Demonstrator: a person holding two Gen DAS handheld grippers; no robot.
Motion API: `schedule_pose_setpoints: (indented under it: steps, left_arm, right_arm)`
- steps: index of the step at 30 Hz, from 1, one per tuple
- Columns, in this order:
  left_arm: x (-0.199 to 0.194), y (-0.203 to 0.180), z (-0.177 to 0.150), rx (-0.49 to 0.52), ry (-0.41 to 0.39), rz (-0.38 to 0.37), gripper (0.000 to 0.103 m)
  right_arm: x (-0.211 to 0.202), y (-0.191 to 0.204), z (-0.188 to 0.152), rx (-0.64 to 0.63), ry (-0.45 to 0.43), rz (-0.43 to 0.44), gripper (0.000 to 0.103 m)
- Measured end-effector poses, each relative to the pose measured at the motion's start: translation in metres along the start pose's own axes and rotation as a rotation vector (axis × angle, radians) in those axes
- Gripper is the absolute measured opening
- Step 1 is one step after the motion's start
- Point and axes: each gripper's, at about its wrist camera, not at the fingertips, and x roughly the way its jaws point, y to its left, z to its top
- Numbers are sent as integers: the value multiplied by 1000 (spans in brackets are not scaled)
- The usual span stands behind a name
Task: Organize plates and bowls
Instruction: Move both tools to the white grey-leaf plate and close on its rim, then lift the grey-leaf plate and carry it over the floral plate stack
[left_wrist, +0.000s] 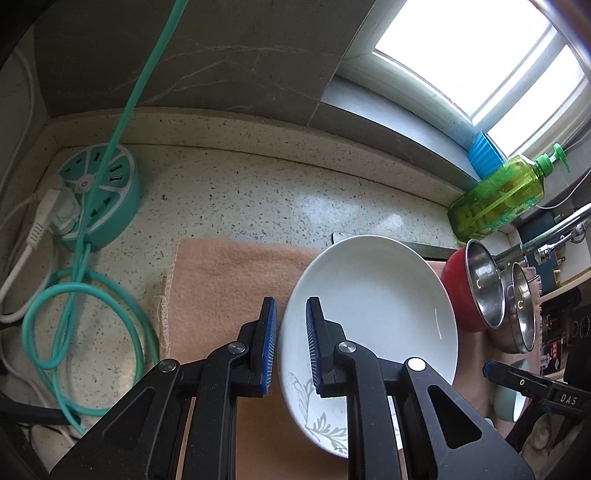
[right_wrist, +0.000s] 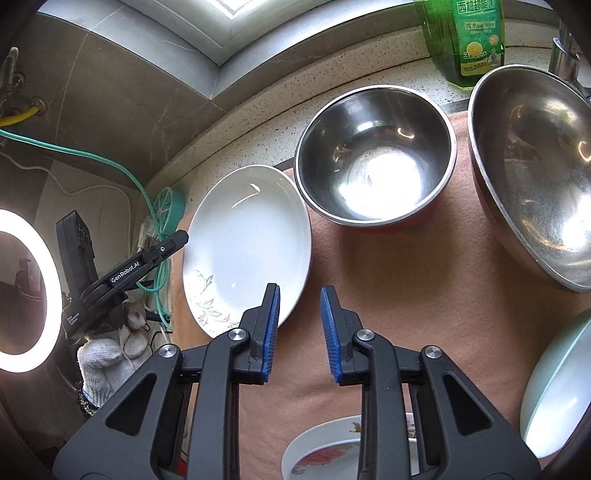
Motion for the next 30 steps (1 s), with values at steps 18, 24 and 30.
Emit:
schedule_pose_setpoints:
  steps: [18, 24, 30]
  left_arm:
    - [18, 7, 8, -15, 45, -51, 14]
    - [20, 7, 7, -12, 48, -57, 10]
    - [22, 3, 7, -1, 46, -51, 9]
  right_arm:
    - [34, -5, 12, 19, 45, -16, 13]
    - [42, 0, 12, 7, 55, -19, 10]
    - [46, 0, 13, 2, 62, -24, 7]
